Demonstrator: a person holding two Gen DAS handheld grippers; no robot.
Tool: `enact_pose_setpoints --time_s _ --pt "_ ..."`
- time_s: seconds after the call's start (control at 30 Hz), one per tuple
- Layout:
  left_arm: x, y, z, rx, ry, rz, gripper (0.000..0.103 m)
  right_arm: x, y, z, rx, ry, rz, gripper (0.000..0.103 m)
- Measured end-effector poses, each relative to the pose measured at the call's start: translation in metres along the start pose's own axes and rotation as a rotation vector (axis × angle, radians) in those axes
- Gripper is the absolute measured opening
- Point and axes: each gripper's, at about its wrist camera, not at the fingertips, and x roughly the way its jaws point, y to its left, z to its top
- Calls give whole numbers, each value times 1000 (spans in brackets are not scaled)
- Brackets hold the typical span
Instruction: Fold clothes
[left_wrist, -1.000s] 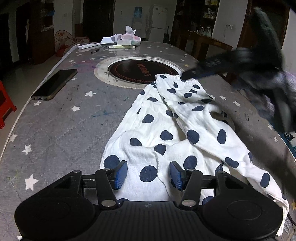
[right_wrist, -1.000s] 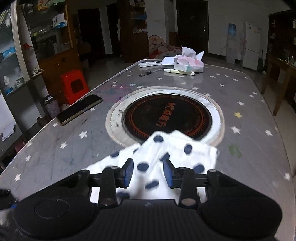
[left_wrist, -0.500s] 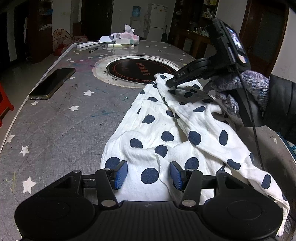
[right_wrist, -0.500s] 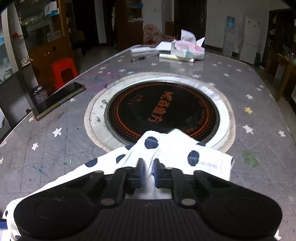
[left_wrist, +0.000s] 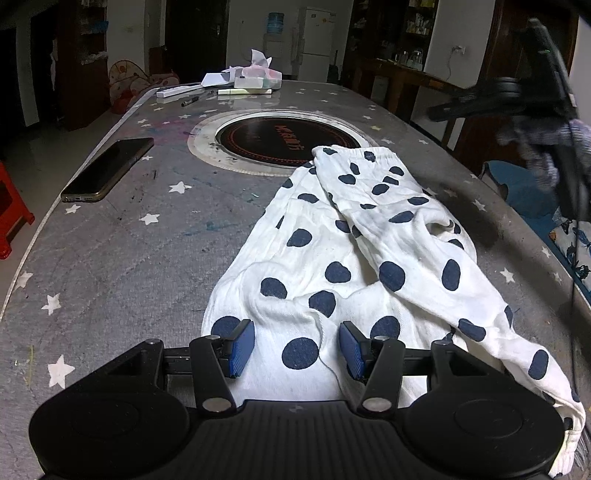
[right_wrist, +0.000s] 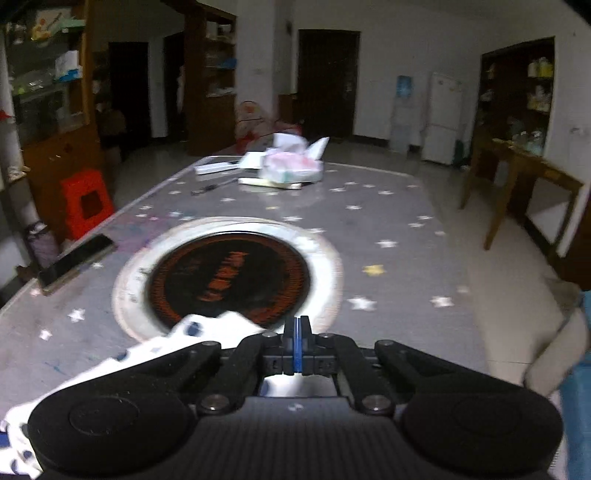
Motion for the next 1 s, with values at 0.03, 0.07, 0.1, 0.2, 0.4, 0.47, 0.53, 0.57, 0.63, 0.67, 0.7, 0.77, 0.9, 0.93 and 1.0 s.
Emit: enact_pose_setpoints --time_s 0.03,0.07,0.1,0.2,0.4,0.47,0.53,0.57,0.63,0.67,0.7,0.77,0.9,0.93,1.0 --pt "0 -1 0 2 0 3 55 -2 -4 -1 -5 4 4 0" --pt "0 -2 0 3 1 6 55 -4 -7 -3 -8 10 6 1" --pt "0 -2 0 4 1 9 56 -4 -7 -5 -7 18 9 2" --pt "0 -4 0 5 2 14 57 4 1 -13 2 45 53 6" --pt "1 -3 1 -1 7 12 57 34 40 -21 -1 85 167 23" --pt "1 -3 2 -4 7 10 57 45 54 -21 -8 96 195 27" --pt "1 -2 2 -8 8 6 58 55 67 -21 -16 107 219 34" --pt "1 -2 2 -9 8 5 58 60 72 -21 -23 115 223 38" --pt "1 -2 2 -10 8 2 58 70 82 -22 -36 129 231 38" --pt "0 -1 1 -12 8 0 58 75 86 -22 -42 138 232 37" --pt "0 -1 1 -13 8 -1 58 80 89 -24 -48 150 228 36" --pt "0 -1 1 -15 8 -3 59 86 92 -27 -60 164 215 27" --pt "0 -1 1 -14 5 -3 59 78 87 -28 -60 135 206 3" --pt "0 -1 1 -15 5 -3 59 73 84 -27 -55 123 203 2" --pt "0 -1 1 -16 3 -2 59 62 76 -25 -49 99 198 1"
